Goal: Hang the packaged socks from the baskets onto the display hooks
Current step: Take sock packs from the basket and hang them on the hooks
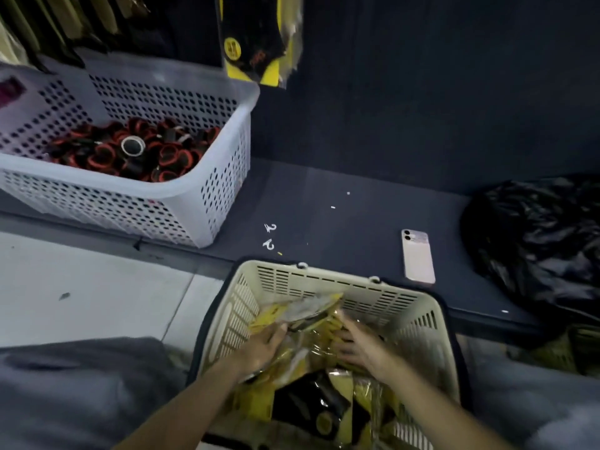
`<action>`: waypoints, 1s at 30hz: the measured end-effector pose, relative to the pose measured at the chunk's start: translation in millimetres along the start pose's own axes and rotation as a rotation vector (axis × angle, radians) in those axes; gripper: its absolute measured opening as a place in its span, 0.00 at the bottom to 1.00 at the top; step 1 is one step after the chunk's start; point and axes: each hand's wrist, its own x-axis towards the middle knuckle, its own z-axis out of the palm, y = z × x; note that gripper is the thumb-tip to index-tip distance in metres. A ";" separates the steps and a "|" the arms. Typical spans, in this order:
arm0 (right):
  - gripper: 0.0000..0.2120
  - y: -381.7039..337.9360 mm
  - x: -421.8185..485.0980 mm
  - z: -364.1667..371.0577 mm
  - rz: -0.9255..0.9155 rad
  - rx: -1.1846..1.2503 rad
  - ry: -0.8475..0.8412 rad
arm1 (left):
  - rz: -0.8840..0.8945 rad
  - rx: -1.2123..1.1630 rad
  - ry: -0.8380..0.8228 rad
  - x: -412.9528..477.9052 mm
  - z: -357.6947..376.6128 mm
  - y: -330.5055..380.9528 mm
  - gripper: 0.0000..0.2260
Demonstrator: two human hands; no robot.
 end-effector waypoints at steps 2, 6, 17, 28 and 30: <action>0.27 -9.5 14.7 8.0 0.027 0.109 0.024 | -0.026 0.109 -0.051 -3.0 14.2 -10.3 0.24; 0.29 -16.7 35.3 18.8 0.006 0.140 0.155 | 0.003 0.160 -0.040 -11.8 26.9 -21.0 0.22; 0.24 -3.4 1.5 15.0 0.188 -0.219 -0.273 | -0.410 -0.245 0.122 1.1 12.2 -15.5 0.30; 0.21 -1.7 -4.1 -18.7 0.122 -0.039 -0.028 | -0.410 -0.655 -0.098 5.0 17.3 4.2 0.21; 0.22 -8.4 -11.8 -23.9 0.078 -0.157 -0.060 | -0.384 -0.517 -0.225 -2.8 12.0 8.7 0.19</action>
